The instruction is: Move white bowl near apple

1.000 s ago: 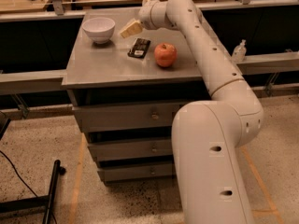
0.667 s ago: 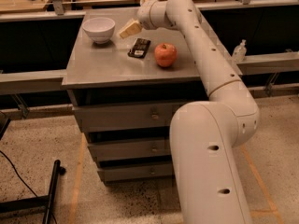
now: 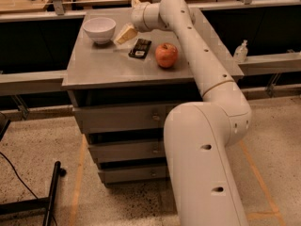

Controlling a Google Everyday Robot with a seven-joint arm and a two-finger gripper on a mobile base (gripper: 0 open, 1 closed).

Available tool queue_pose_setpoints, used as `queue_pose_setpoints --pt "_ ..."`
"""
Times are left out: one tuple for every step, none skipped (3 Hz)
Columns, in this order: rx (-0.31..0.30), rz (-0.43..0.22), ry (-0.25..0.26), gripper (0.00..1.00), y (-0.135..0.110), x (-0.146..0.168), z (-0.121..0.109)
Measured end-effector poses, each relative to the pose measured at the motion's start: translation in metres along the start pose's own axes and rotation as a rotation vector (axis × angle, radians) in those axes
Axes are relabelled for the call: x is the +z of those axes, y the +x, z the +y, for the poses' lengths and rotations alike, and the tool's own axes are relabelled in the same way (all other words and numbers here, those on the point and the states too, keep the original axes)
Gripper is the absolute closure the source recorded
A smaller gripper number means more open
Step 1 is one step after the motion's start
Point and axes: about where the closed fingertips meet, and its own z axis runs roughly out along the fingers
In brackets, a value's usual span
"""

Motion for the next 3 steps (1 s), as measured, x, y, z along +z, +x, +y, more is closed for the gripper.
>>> queue_pose_setpoints --pt "0.000 0.000 0.000 0.00 0.000 0.000 0.000" --pt "-0.051 -0.043 0.035 0.00 -0.006 0.000 -0.007" --pt "-0.133 -0.143 0.130 0.00 -0.019 -0.003 -0.022"
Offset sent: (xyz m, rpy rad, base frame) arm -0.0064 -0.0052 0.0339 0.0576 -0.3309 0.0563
